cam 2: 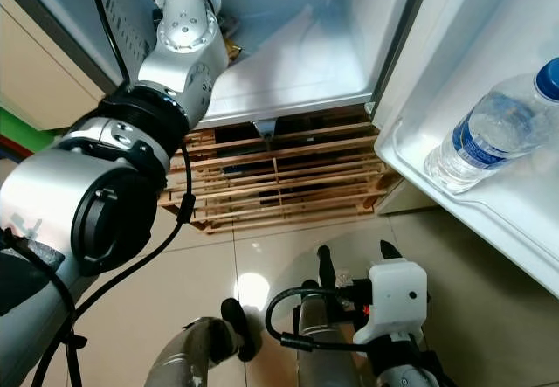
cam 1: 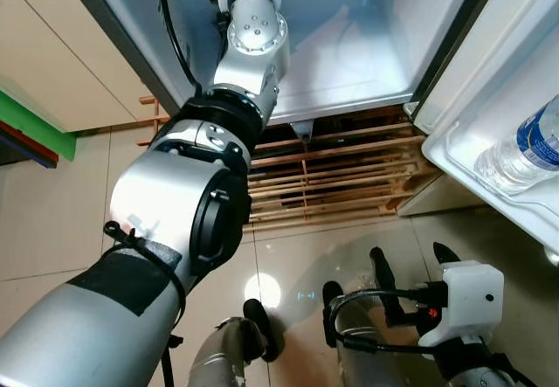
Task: Restocking fridge
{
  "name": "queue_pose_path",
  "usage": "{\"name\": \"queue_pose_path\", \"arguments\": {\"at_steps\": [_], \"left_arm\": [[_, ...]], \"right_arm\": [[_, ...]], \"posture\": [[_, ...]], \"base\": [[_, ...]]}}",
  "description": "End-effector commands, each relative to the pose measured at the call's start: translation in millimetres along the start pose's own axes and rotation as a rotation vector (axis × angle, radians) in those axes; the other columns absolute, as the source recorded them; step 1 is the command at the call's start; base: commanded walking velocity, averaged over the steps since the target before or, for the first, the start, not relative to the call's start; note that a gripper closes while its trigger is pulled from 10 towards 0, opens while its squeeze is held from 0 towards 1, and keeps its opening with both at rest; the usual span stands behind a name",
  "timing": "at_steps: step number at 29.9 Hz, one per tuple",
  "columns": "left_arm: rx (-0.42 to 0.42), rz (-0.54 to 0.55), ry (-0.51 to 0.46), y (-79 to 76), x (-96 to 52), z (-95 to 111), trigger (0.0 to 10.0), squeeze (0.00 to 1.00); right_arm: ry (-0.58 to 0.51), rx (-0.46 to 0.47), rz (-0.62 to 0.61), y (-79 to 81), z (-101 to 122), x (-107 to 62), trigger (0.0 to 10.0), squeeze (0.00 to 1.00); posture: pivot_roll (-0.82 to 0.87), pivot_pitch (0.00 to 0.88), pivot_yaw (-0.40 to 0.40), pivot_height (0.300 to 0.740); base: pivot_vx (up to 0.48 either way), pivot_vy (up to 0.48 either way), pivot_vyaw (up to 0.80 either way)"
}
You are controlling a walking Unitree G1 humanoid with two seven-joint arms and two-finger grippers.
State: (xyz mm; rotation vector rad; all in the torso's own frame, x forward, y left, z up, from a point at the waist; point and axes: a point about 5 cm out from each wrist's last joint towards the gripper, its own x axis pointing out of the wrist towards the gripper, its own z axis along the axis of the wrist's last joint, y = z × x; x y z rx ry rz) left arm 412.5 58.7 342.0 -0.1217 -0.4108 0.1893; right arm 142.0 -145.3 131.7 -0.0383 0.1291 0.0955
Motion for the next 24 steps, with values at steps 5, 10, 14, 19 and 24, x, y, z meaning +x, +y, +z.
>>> {"name": "queue_pose_path", "arguments": {"at_steps": [5, 10, 14, 19, 24], "left_arm": [[0.022, 0.001, 0.022, -2.7, -3.7, -7, 10.0, 1.0], [0.022, 0.003, 0.028, -3.1, -8.9, -17, 10.0, 1.0], [0.018, -0.054, 0.002, -11.3, -15.6, -20, 10.0, 1.0], [0.029, -0.111, -0.046, -18.5, -18.8, -17, 10.0, 1.0], [0.024, -0.162, -0.038, -24.1, -24.9, -22, 10.0, 1.0]], "right_arm": [[0.005, 0.004, 0.002, 1.2, 1, -0.6, 10.0, 0.0], [-0.001, 0.006, 0.006, 2.0, 0, 3.3, 10.0, 0.0], [-0.004, 0.012, 0.014, 3.0, -1, 7.3, 10.0, 0.0], [-0.029, 0.008, 0.017, 2.0, 1, 16.0, 10.0, 0.0], [-0.058, 0.0, 0.006, -2.4, 3, 27.1, 10.0, 0.0]], "posture": [[-0.52, 0.349, 0.129, 0.74], [-0.49, 0.336, 0.132, 0.74], [-0.46, 0.317, 0.129, 0.74], [-0.43, 0.299, 0.127, 0.74], [-0.4, 0.264, 0.129, 0.74]], "base": [[0.0, 0.0, 0.0], [0.0, 0.0, 0.0], [0.0, 0.0, 0.0], [0.0, 0.0, 0.0], [0.0, 0.0, 0.0]]}}
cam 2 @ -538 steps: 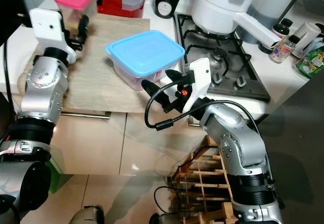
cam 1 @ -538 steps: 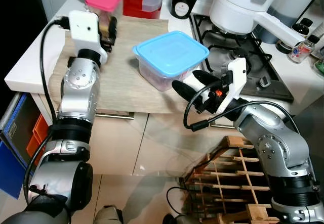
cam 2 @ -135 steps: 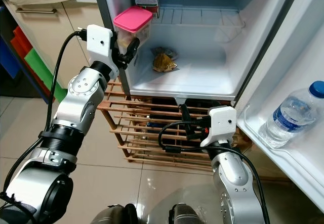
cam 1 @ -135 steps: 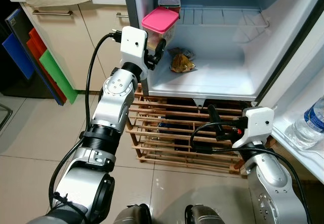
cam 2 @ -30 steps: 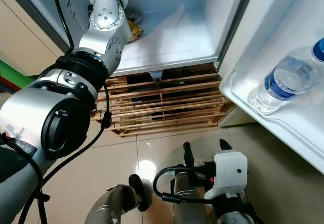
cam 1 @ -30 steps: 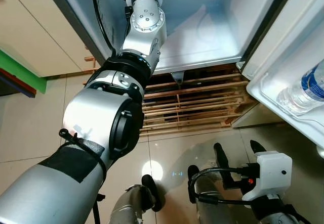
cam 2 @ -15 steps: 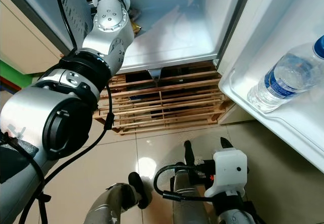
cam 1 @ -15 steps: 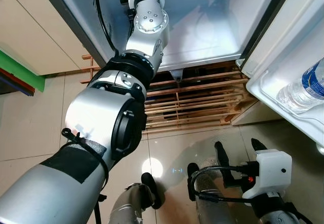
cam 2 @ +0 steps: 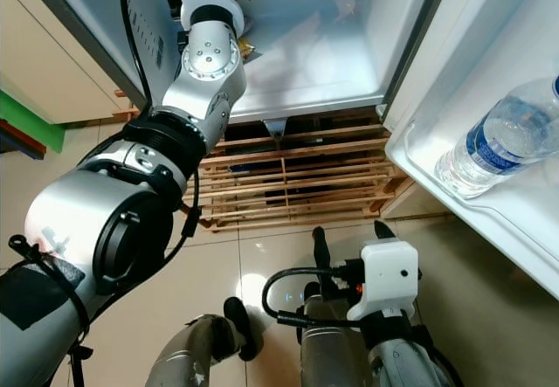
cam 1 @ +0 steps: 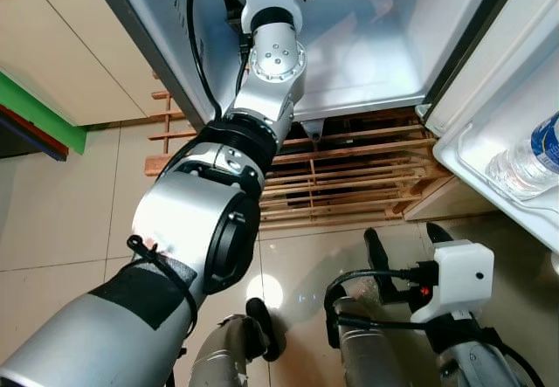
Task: Restocking fridge
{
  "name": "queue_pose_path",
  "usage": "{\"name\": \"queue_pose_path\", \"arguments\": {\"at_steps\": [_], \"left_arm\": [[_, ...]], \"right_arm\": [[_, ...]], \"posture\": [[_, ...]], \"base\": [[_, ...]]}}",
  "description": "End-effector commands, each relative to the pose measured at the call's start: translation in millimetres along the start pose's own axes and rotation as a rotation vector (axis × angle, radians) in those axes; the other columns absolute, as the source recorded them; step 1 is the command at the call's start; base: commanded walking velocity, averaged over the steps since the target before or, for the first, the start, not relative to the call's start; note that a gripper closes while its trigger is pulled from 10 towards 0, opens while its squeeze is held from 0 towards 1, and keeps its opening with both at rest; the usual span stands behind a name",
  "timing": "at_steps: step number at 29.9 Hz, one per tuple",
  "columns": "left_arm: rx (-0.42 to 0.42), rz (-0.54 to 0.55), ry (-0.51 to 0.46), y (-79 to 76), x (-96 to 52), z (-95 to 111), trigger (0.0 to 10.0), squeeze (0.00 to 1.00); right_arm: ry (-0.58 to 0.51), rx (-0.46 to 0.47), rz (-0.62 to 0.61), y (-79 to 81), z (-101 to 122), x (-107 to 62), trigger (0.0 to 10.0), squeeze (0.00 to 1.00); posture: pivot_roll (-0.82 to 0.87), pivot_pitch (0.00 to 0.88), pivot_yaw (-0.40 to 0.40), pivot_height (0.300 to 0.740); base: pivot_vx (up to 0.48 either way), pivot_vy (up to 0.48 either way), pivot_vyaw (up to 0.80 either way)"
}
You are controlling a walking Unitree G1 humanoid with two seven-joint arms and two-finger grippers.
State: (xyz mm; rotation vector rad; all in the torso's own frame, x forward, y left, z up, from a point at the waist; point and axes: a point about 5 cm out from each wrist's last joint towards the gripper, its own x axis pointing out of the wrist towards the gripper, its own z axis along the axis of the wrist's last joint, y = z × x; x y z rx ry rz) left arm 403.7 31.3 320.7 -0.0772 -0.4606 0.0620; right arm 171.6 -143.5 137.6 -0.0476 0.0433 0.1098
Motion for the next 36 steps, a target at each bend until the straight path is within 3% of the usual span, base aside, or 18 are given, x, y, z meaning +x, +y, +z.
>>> {"name": "queue_pose_path", "arguments": {"at_steps": [1, 2, 3, 4, 5, 8, 10, 11, 12, 14, 16, 20, 24, 26, 28, 30, 32, 36], "left_arm": [[0.012, -0.042, 0.011, -4.2, -6.5, -9, 10.0, 1.0], [0.011, -0.059, 0.016, -4.9, -11.2, -15, 10.0, 0.85], [0.011, -0.075, 0.028, -4.5, -15.2, -21, 10.0, 0.25], [0.011, -0.085, 0.034, -4.1, -17.8, -25, 10.0, 0.25], [0.019, -0.096, 0.029, -0.8, -21.2, -29, 10.0, 0.0], [0.043, -0.12, 0.034, 5.6, -26.6, -37, 10.0, 0.0], [0.074, -0.147, 0.101, 27.1, -42.8, -60, 10.0, 0.0], [0.074, -0.147, 0.101, 27.1, -42.8, -60, 10.0, 0.0], [0.092, -0.174, 0.152, 43.6, -61.2, -74, 10.0, 0.0], [0.097, -0.19, 0.162, 48.3, -68.8, -77, 10.0, 0.0], [0.056, -0.281, 0.178, 54.9, -92.5, -85, 10.0, 0.0], [0.036, -0.322, 0.184, 61.0, -104.0, -88, 10.0, 0.0], [0.063, -0.309, 0.216, 85.5, -128.8, -96, 10.0, 0.0], [0.091, -0.283, 0.255, 110.9, -155.4, -99, 10.0, 0.0], [0.1, -0.306, 0.309, 122.6, -178.3, -98, 10.0, 0.0], [0.128, -0.271, 0.325, 134.2, -184.3, -94, 10.0, 0.0], [0.147, -0.238, 0.292, 138.3, -174.9, -89, 10.0, 0.0], [0.13, -0.25, 0.302, 126.2, -173.7, -91, 10.0, 0.0]], "right_arm": [[0.02, 0.01, -0.01, -2.2, -6, 0.8, 10.0, 0.0], [0.01, 0.009, -0.016, -4.0, -6, 4.4, 10.0, 0.0], [0.003, 0.009, -0.023, -6.1, -6, 8.4, 10.0, 0.0], [0.0, 0.011, -0.027, -7.5, -7, 11.2, 10.0, 0.0], [-0.007, 0.013, -0.035, -9.4, -7, 14.6, 10.0, 0.0], [-0.02, 0.013, -0.048, -13.0, -8, 21.2, 10.0, 0.0], [-0.052, 0.002, -0.068, -16.7, -6, 28.9, 10.0, 0.0], [-0.052, 0.002, -0.068, -16.7, -6, 28.9, 10.0, 0.0], [-0.08, -0.014, -0.112, -24.8, -4, 34.1, 10.0, 0.0], [-0.088, -0.02, -0.132, -28.5, -4, 35.7, 10.0, 0.0], [-0.114, -0.029, -0.167, -37.6, -3, 41.5, 10.0, 0.0], [-0.124, -0.029, -0.173, -41.1, -2, 44.1, 10.0, 0.0], [-0.116, -0.009, -0.176, -43.9, -9, 44.3, 10.0, 0.0], [-0.113, -0.003, -0.182, -46.3, -13, 41.1, 10.0, 0.0], [-0.109, -0.006, -0.195, -51.7, -15, 35.4, 10.0, 0.0], [-0.073, 0.009, -0.21, -60.5, -23, 25.4, 10.0, 0.0], [-0.054, 0.021, -0.209, -63.7, -29, 25.0, 10.0, 0.0], [-0.066, 0.04, -0.149, -52.7, -26, 37.4, 10.0, 0.0]], "posture": [[-0.4, 0.258, 0.13, 0.74], [-0.39, 0.242, 0.133, 0.74], [-0.38, 0.227, 0.138, 0.74], [-0.38, 0.227, 0.138, 0.74], [-0.36, 0.21, 0.141, 0.74], [-0.34, 0.182, 0.154, 0.74], [-0.33, 0.147, 0.167, 0.74], [-0.33, 0.147, 0.167, 0.74], [-0.3, 0.113, 0.157, 0.74], [-0.3, 0.113, 0.157, 0.74], [-0.27, 0.088, 0.143, 0.74], [-0.25, 0.081, 0.132, 0.74], [-0.23, 0.061, 0.111, 0.74], [-0.22, 0.049, 0.105, 0.74], [-0.21, 0.05, 0.103, 0.74], [-0.2, 0.052, 0.093, 0.74], [-0.2, 0.051, 0.081, 0.74], [-0.21, 0.047, 0.081, 0.74]], "base": [[0.0, 0.0, 0.0], [0.0, 0.0, 0.0], [0.0, 0.0, 0.0], [0.0, 0.0, 0.0], [0.0, 0.0, 0.0], [0.0, 0.0, 0.0], [0.0, 0.0, 0.0], [0.0, 0.0, 0.0], [0.0, 0.0, 0.0], [0.0, 0.0, 0.0], [0.0, 0.0, 0.0], [0.0, 0.0, 0.0], [0.0, 0.0, 0.0], [0.0, 0.0, 0.0], [0.0, 0.0, 0.0], [0.0, 0.0, 0.0], [0.0, 0.0, 0.0], [0.0, 0.0, 0.0]]}}
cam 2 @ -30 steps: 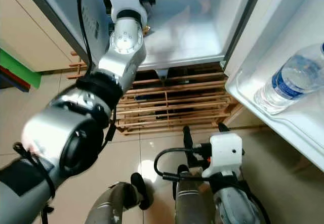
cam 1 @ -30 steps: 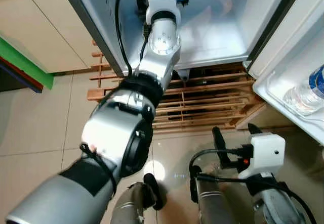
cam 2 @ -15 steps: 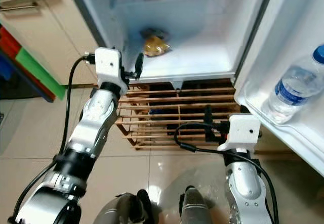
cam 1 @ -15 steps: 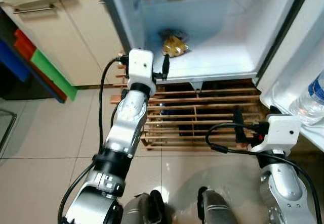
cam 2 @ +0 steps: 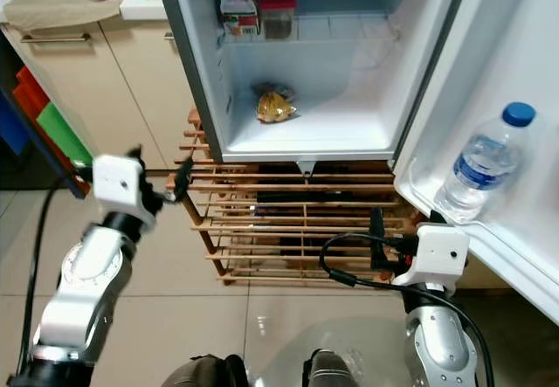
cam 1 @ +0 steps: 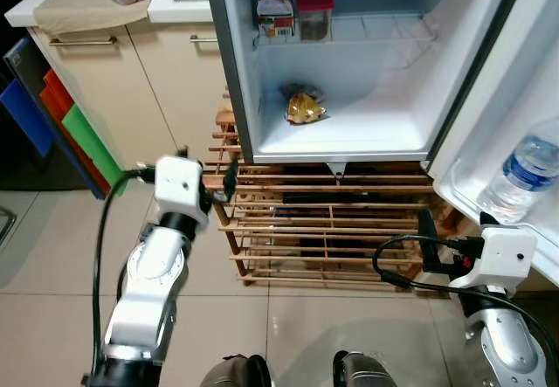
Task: Restocking fridge
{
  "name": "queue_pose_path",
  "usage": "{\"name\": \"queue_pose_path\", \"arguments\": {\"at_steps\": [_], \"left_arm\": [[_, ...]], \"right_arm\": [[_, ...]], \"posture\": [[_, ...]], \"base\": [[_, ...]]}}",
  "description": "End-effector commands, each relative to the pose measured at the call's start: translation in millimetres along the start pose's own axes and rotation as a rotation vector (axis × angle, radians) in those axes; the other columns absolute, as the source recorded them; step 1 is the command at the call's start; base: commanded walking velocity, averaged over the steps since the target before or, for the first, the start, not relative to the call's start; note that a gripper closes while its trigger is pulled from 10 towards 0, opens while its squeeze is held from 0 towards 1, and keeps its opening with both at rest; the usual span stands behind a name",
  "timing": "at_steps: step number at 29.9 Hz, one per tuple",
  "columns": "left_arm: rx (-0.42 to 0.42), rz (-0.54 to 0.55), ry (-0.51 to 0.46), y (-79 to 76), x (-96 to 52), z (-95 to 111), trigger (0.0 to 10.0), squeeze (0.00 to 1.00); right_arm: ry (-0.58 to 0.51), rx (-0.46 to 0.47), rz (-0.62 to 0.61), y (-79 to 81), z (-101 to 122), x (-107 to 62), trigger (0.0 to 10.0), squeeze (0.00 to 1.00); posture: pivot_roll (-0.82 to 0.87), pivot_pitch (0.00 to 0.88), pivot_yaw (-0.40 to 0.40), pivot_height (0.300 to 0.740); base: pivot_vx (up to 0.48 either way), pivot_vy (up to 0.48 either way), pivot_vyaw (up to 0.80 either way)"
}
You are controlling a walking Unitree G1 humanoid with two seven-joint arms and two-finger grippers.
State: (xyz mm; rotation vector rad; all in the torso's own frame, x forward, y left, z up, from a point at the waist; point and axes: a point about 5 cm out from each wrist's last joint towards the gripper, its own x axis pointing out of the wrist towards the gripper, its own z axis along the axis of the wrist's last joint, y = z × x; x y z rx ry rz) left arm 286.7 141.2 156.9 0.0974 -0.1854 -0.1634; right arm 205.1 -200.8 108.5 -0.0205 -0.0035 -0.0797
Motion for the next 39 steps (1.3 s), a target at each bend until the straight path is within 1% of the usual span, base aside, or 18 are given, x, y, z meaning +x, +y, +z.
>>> {"name": "queue_pose_path", "arguments": {"at_steps": [1, 2, 3, 4, 7, 11, 14, 20, 22, 24, 27, 31, 34, 36, 37, 38, 39], "left_arm": [[-0.003, -0.008, 0.024, -8.4, -3.1, -3, 10.0, 0.0], [-0.003, -0.008, 0.024, -8.4, -3.1, -3, 10.0, 0.0], [-0.007, -0.015, 0.029, -11.8, -3.5, -3, 10.0, 0.0], [-0.028, -0.009, 0.05, -12.7, -4.1, -4, 10.0, 0.0], [-0.034, -0.004, 0.065, -12.0, -2.3, -5, 10.0, 0.0], [-0.031, -0.016, 0.058, -15.1, 2.6, -3, 10.0, 0.0], [-0.05, -0.018, 0.056, -16.3, 4.9, -3, 10.0, 0.0], [-0.05, -0.011, 0.045, -10.8, 0.2, -4, 10.0, 0.0], [-0.054, -0.004, 0.039, -8.2, -0.9, -4, 10.0, 0.0], [-0.031, 0.01, 0.023, -6.1, -0.8, -3, 10.0, 0.0], [-0.03, 0.005, 0.021, -6.6, -0.4, -3, 10.0, 0.0], [-0.053, -0.02, 0.023, -11.1, -0.6, -3, 10.0, 0.0], [-0.07, -0.012, 0.023, -12.5, 0.2, -3, 10.0, 0.0], [-0.082, -0.006, 0.047, -12.8, 3.7, -7, 10.0, 0.0], [-0.076, -0.029, 0.15, -15.6, 8.9, -23, 10.0, 0.0], [-0.076, -0.029, 0.15, -15.6, 8.9, -23, 10.0, 0.0], [-0.009, -0.071, 0.278, -19.5, 10.9, -44, 10.0, 0.0]], "right_arm": [[-0.023, 0.021, 0.052, 11.9, 5, 10.8, 10.0, 0.0], [-0.023, 0.021, 0.052, 11.9, 5, 10.8, 10.0, 0.0], [-0.025, 0.026, 0.056, 14.2, 5, 13.1, 10.0, 0.0], [-0.024, 0.034, 0.057, 15.4, 5, 14.4, 10.0, 0.0], [-0.015, 0.039, 0.067, 15.9, 3, 14.2, 10.0, 0.0], [-0.019, 0.032, 0.085, 17.4, 4, 16.0, 10.0, 0.0], [-0.025, 0.032, 0.089, 18.9, 5, 20.6, 10.0, 0.0], [-0.02, 0.023, 0.095, 17.7, 4, 19.5, 10.0, 0.0], [-0.017, 0.021, 0.097, 17.6, 3, 18.5, 10.0, 0.0], [-0.011, 0.02, 0.105, 18.4, 2, 17.8, 10.0, 0.0], [-0.008, 0.022, 0.115, 19.3, 1, 17.3, 10.0, 0.0], [-0.017, 0.023, 0.154, 21.6, 3, 14.8, 10.0, 0.0], [-0.005, 0.018, 0.155, 16.8, 1, 11.8, 10.0, 0.0], [0.051, 0.011, 0.165, 12.5, -8, 7.5, 10.0, 0.0], [0.102, -0.032, 0.188, 9.9, -17, 2.4, 10.0, 0.0], [0.102, -0.032, 0.188, 9.9, -17, 2.4, 10.0, 0.0], [0.114, -0.063, 0.179, 5.1, -20, -0.7, 10.0, 0.0]], "posture": [[-0.21, 0.047, 0.081, 0.74], [-0.21, 0.047, 0.081, 0.74], [-0.21, 0.045, 0.081, 0.74], [-0.22, 0.048, 0.083, 0.74], [-0.22, 0.052, 0.084, 0.74], [-0.23, 0.054, 0.084, 0.74], [-0.23, 0.055, 0.088, 0.74], [-0.23, 0.059, 0.092, 0.74], [-0.23, 0.06, 0.092, 0.74], [-0.24, 0.06, 0.093, 0.74], [-0.24, 0.059, 0.094, 0.74], [-0.24, 0.059, 0.095, 0.74], [-0.25, 0.062, 0.093, 0.74], [-0.25, 0.062, 0.092, 0.74], [-0.26, 0.062, 0.089, 0.74], [-0.26, 0.062, 0.089, 0.74], [-0.26, 0.059, 0.086, 0.74]], "base": [[0.0, 0.0, 0.0], [0.0, 0.0, 0.0], [-0.3, -0.375, 0.0], [-0.277, -0.39, 0.0], [-0.274, -0.394, 0.0], [-0.06, -0.06, 0.0], [0.0, 0.0, 0.0], [0.0, 0.0, 0.0], [0.0, -0.292, 0.0], [0.0, -0.48, 0.0], [0.0, -0.48, 0.0], [0.0, -0.48, 0.0], [0.0, -0.16, 0.0], [0.0, 0.0, 0.0], [0.0, 0.0, 0.0], [0.0, 0.0, 0.0], [0.0, 0.0, 0.0]]}}
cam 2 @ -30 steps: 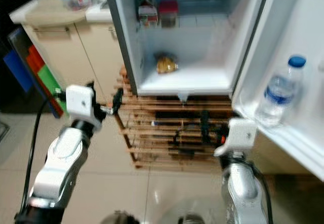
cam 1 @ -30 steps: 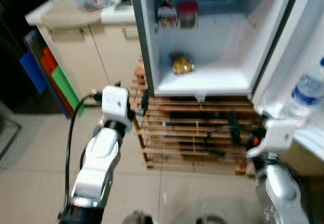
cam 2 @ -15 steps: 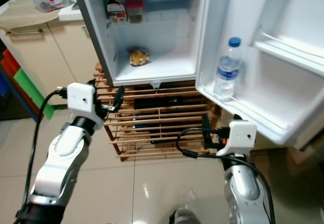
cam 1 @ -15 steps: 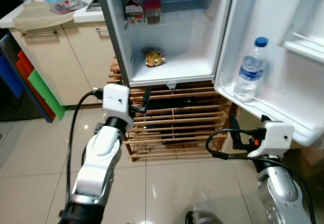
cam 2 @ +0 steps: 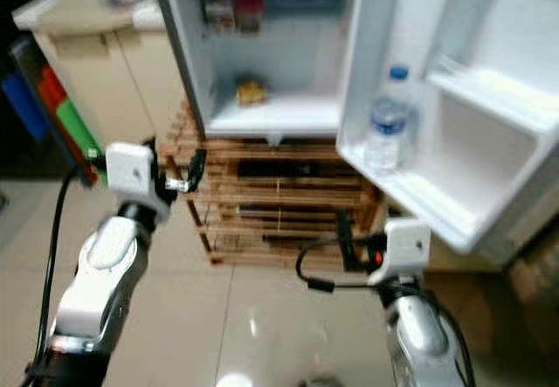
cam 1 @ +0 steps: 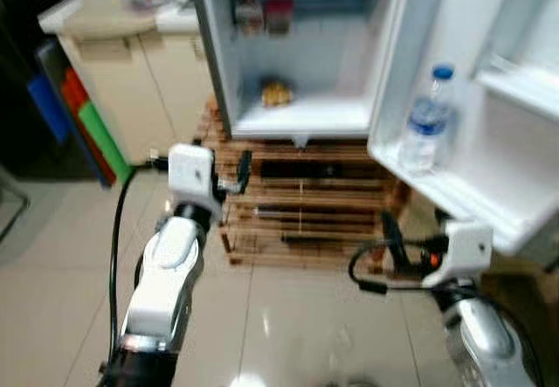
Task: Restocking fridge
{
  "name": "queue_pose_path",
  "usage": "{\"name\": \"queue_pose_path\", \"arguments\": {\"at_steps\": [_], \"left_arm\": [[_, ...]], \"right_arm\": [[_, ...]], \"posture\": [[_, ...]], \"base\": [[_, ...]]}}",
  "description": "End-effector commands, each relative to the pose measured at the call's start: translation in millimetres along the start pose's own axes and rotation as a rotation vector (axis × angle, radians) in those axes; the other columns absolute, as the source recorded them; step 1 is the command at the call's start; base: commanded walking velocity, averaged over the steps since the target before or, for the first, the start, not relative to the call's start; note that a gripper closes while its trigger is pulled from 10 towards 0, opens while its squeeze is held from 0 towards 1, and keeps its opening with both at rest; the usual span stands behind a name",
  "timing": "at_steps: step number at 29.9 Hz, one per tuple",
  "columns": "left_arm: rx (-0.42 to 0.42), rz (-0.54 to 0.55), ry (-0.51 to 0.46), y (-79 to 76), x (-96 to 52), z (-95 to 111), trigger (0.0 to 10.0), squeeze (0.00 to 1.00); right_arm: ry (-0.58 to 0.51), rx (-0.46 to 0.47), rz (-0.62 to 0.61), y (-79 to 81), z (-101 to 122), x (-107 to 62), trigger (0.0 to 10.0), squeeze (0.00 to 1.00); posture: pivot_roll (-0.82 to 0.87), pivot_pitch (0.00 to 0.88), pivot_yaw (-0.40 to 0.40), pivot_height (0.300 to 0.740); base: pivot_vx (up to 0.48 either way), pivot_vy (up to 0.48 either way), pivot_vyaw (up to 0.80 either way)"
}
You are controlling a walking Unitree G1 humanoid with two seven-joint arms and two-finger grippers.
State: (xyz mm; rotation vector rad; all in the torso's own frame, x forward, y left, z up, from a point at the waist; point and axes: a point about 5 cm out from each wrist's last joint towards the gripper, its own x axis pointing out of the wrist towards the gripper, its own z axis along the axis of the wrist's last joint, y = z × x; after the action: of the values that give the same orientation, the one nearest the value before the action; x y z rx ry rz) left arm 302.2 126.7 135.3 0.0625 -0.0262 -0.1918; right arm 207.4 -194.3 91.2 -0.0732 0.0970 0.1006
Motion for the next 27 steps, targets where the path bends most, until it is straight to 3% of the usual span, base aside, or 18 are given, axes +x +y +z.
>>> {"name": "queue_pose_path", "arguments": {"at_steps": [1, 2, 4, 5, 7, 8, 9, 11, 12, 15, 16, 20, 21, 27], "left_arm": [[0.087, -0.051, 0.22, -4.1, 1.5, -38, 10.0, 0.0], [0.115, -0.06, 0.277, -3.4, 1.1, -48, 10.0, 0.0], [0.07, -0.021, 0.389, 5.0, -0.5, -71, 10.0, 0.0], [0.07, -0.021, 0.389, 5.0, -0.5, -71, 10.0, 0.0], [0.042, -0.005, 0.436, 7.4, 2.3, -81, 10.0, 0.0], [0.042, -0.005, 0.436, 7.4, 2.3, -81, 10.0, 0.0], [0.04, -0.013, 0.44, 6.0, 4.2, -81, 10.0, 0.0], [0.064, -0.074, 0.537, -1.2, 4.8, -93, 10.0, 0.0], [0.064, -0.074, 0.537, -1.2, 4.8, -93, 10.0, 0.0], [0.042, -0.12, 0.667, -7.3, 4.8, -110, 10.0, 0.0], [0.05, -0.122, 0.688, -7.5, 5.7, -113, 10.0, 0.0], [0.098, -0.075, 0.69, -1.4, 6.9, -114, 10.0, 0.0], [0.113, -0.055, 0.689, 1.4, 7.7, -114, 10.0, 0.0], [0.098, -0.068, 0.693, -1.1, 9.2, -115, 10.0, 0.0]], "right_arm": [[0.048, -0.031, -0.017, -5.9, -9, -4.3, 10.0, 0.0], [0.072, -0.047, -0.026, -8.8, -13, -5.5, 10.0, 0.0], [0.197, -0.111, -0.092, -24.0, -32, -9.4, 10.0, 0.0], [0.197, -0.111, -0.092, -24.0, -32, -9.4, 10.0, 0.0], [0.351, -0.148, -0.289, -57.7, -51, -15.3, 10.0, 0.0], [0.351, -0.148, -0.289, -57.7, -51, -15.3, 10.0, 0.0], [0.39, -0.157, -0.366, -70.7, -55, -17.3, 10.0, 0.0], [0.42, -0.214, -0.499, -98.8, -57, -19.7, 10.0, 0.0], [0.42, -0.214, -0.499, -98.8, -57, -19.7, 10.0, 0.0], [0.366, -0.421, -0.682, -147.7, -35, -21.0, 10.0, 0.0], [0.34, -0.466, -0.784, -173.6, -20, -23.6, 10.0, 0.0], [0.3, -0.498, -0.849, -190.1, -3, -23.5, 10.0, 0.0], [0.269, -0.523, -0.888, -198.8, 11, -21.7, 10.0, 0.0], [0.232, -0.52, -0.904, -201.8, 22, -13.5, 10.0, 0.0]], "posture": [[-0.26, 0.059, 0.086, 0.74], [-0.26, 0.059, 0.086, 0.74], [-0.28, 0.059, 0.086, 0.74], [-0.28, 0.059, 0.086, 0.74], [-0.29, 0.049, 0.087, 0.74], [-0.29, 0.049, 0.087, 0.74], [-0.3, 0.046, 0.088, 0.74], [-0.3, 0.042, 0.087, 0.74], [-0.3, 0.042, 0.087, 0.74], [-0.3, 0.026, 0.087, 0.74], [-0.3, 0.024, 0.086, 0.74], [-0.31, 0.02, 0.086, 0.74], [-0.31, 0.019, 0.084, 0.74], [-0.3, 0.021, 0.081, 0.74]], "base": [[0.0, 0.0, 0.0], [0.0, 0.0, 0.0], [0.0, 0.0, 0.0], [0.0, 0.0, 0.0], [0.0, 0.0, 0.0], [0.0, 0.0, 0.0], [0.0, 0.0, 0.0], [0.0, 0.0, 0.0], [0.0, 0.0, 0.0], [0.0, 0.0, 0.0], [0.0, 0.0, 0.0], [0.0, 0.0, 0.0], [0.0, 0.0, 0.0], [0.0, 0.0, 0.0]]}}
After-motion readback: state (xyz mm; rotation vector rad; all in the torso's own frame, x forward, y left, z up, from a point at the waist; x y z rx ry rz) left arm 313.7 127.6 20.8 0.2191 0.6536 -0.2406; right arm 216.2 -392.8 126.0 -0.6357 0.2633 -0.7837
